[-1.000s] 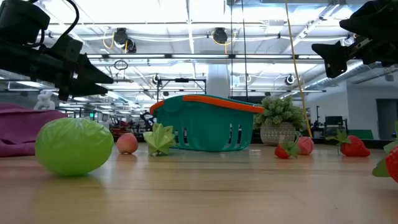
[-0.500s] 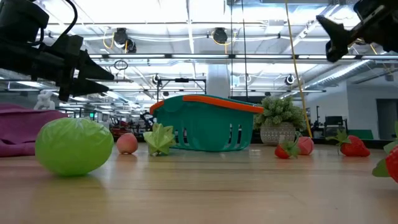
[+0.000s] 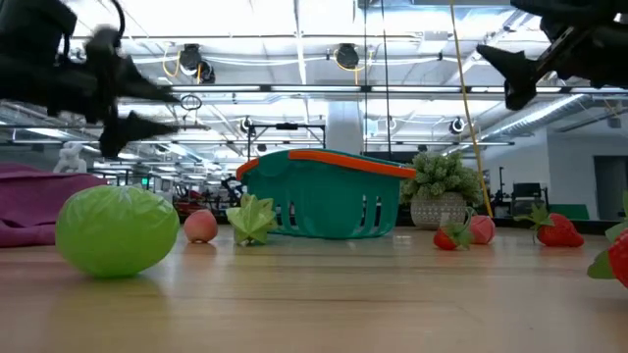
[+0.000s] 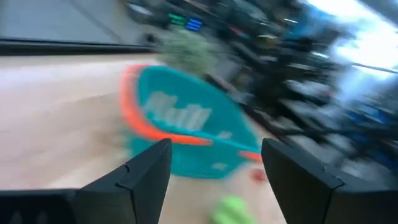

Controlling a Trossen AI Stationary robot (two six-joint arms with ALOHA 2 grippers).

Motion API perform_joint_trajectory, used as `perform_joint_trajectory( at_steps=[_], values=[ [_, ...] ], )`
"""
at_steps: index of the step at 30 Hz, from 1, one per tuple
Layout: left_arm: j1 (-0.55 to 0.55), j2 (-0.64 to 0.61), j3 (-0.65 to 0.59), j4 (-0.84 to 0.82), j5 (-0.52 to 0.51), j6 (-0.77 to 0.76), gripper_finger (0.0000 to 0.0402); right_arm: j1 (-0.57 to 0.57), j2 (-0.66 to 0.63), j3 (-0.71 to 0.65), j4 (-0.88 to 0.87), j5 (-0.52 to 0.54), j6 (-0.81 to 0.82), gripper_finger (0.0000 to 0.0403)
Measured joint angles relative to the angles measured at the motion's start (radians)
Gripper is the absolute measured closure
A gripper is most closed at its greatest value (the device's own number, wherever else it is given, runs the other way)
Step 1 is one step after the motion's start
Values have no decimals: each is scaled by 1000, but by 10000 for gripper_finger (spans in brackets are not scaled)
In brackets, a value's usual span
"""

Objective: Pick and placing Produce into tupperware
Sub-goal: Put the top right red strawberry into the blue basket

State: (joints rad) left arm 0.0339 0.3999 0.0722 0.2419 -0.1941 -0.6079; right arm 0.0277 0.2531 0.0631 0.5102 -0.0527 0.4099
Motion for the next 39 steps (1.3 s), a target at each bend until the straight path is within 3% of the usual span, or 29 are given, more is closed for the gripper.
perform_joint_trajectory(
  at_steps=[4, 7, 10, 15, 22, 25, 32, 39],
  values=[
    [-70, 0, 151, -77, -14, 108, 149, 0, 138, 144, 7, -51, -95, 112],
    [-121, 20, 323, -249, -111, 209, 149, 0, 226, 295, -26, -94, -179, 112],
    [-162, 73, 503, -482, -226, 244, 149, 1, 310, 470, -172, -106, -303, 112],
    [-205, 196, 668, -755, -275, 179, 149, 1, 453, 768, -663, 29, -348, 112],
    [-235, 346, 711, -948, -247, 4, 149, 0, 664, 1068, -1420, 190, -84, 112],
    [-235, 380, 731, -1009, -248, -51, 149, -2, 728, 1124, -1622, 234, 17, 112],
    [-243, 420, 751, -1109, -242, -203, 149, 9, 793, 1094, -1851, 205, 252, 112],
    [-247, 476, 751, -1178, -213, -331, 149, 42, 800, 967, -1830, 160, 385, 112]
  ],
)
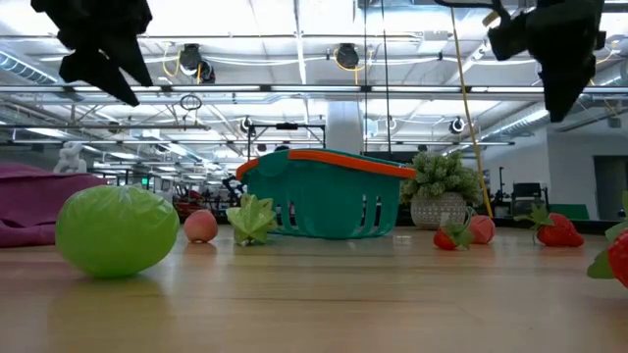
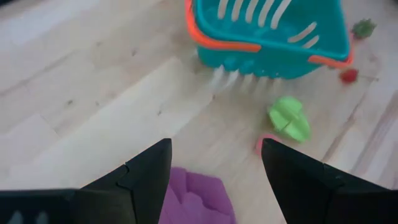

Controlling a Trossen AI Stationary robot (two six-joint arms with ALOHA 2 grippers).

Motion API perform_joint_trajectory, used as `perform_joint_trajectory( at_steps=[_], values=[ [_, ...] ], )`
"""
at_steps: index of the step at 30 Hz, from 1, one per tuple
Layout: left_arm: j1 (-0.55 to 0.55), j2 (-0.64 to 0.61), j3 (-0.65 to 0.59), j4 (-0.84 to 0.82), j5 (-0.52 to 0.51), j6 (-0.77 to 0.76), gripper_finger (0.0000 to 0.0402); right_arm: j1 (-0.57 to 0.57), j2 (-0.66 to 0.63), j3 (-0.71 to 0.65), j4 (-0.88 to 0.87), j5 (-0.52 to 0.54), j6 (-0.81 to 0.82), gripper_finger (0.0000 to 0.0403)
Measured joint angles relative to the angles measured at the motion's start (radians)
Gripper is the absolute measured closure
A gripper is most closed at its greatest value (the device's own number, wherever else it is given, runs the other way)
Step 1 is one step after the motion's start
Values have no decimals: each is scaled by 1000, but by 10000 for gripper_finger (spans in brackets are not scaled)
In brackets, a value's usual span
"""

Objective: Pick and placing Produce into tupperware
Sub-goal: Put the top right red strawberry into the blue basket

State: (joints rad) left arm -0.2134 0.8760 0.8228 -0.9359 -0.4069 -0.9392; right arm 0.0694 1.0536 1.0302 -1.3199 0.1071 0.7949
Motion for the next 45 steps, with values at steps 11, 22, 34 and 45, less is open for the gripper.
perform_joint_trajectory(
  at_steps=[11, 22, 34, 45],
  values=[
    [0, 43, 0, -4, 40, -24, 149, 118, -10, -287, 483, -59, 157, 112],
    [0, 42, 0, -3, 27, -16, 149, 182, -8, -447, 670, -111, 310, 112],
    [0, 42, -1, -2, 16, -13, 149, 181, 111, -462, 772, -111, 284, 112],
    [0, 42, -1, -2, 13, -6, 149, 180, 210, -462, 845, -108, 255, 112]
  ],
)
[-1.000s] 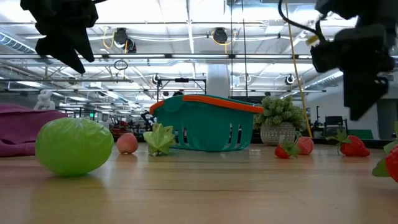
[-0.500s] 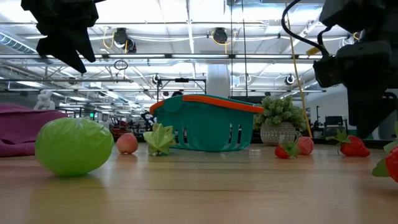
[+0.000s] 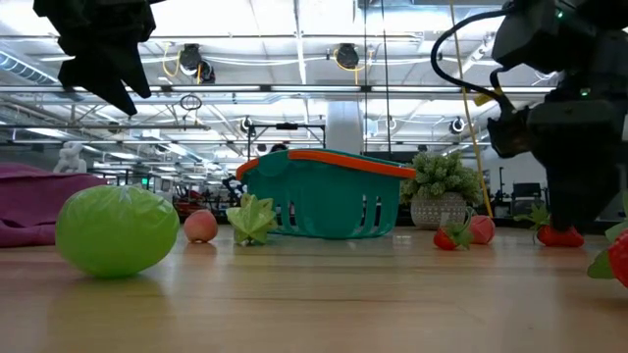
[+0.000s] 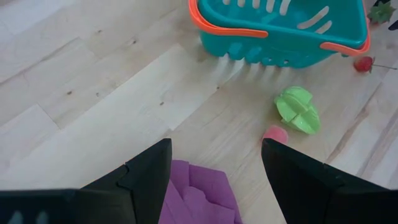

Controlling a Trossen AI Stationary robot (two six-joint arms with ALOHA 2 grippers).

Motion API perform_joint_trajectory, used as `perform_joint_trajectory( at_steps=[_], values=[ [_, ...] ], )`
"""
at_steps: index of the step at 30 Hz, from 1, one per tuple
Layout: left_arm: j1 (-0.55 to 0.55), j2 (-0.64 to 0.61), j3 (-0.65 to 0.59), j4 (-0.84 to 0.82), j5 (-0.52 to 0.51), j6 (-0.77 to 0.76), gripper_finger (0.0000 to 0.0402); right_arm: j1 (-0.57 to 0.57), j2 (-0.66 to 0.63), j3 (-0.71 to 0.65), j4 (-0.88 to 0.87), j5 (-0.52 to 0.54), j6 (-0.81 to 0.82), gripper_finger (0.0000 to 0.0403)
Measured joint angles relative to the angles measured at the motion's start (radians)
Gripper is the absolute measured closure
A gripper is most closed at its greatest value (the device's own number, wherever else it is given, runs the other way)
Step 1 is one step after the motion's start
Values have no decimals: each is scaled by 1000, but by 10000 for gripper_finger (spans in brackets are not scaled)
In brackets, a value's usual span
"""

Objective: Pick and placing Produce into tupperware
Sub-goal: Put the top right red strawberry into the blue basket

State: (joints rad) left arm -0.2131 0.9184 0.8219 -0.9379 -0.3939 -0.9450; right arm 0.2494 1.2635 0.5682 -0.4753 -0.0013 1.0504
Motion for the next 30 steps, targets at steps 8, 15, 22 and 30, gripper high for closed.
perform_joint_trajectory(
  at_steps=[8, 15, 22, 30],
  values=[
    [0, 0, 0, 0, 0, 0, 149, -33, 11, 1, 2, -12, -41, 112],
    [0, 0, 0, 0, 0, -1, 149, -46, 11, 1, 0, -14, -66, 132],
    [0, 0, 0, 0, 0, -1, 149, -47, 13, 0, 2, 4, -72, 170],
    [0, 0, 0, 0, 1, -1, 149, -48, 13, 0, 51, 34, -96, 206]
  ],
)
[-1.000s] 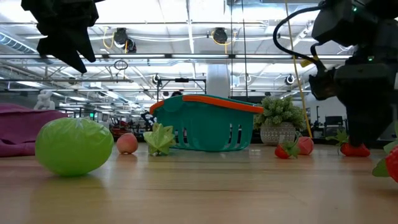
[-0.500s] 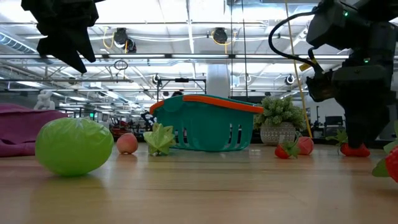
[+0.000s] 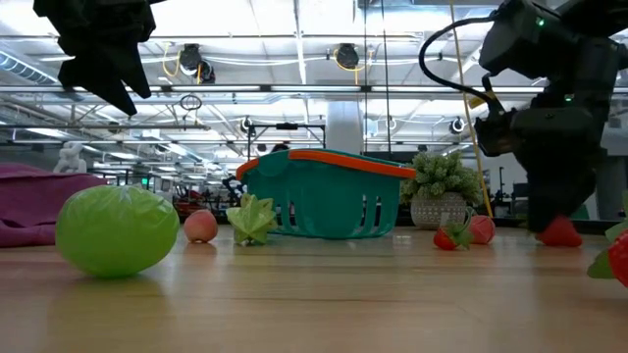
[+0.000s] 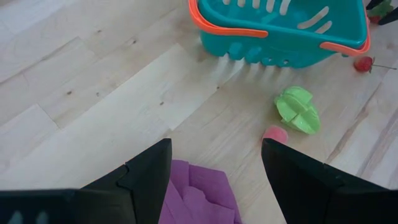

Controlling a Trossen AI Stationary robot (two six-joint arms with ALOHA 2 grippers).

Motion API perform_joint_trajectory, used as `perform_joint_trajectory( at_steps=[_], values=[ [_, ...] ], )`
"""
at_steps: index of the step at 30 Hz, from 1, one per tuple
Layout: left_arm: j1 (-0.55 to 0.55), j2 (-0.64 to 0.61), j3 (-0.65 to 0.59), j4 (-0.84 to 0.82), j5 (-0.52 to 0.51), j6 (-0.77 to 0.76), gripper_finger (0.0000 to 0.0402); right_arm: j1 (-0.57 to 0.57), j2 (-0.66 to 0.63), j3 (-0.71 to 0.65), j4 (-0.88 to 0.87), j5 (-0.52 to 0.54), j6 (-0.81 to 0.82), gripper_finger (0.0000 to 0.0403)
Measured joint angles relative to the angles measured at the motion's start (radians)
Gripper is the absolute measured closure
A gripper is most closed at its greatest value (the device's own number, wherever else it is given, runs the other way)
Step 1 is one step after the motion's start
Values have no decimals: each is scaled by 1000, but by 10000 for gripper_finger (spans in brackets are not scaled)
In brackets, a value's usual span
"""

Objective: Pick and placing Produce into tupperware
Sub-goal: Put the top right red strawberry into the blue basket

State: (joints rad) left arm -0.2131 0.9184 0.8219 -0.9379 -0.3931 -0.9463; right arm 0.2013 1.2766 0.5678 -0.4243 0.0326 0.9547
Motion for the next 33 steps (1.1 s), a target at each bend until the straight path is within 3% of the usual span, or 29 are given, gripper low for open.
perform_joint_trajectory(
  at_steps=[8, 33],
  values=[
    [0, 0, 0, 0, 6, -1, 149, 1, 0, 0, -7, -33, -1, 232],
    [-22, 0, 0, 0, 5, -15, 149, 1, 0, 0, -40, -42, 1, 243]
  ],
)
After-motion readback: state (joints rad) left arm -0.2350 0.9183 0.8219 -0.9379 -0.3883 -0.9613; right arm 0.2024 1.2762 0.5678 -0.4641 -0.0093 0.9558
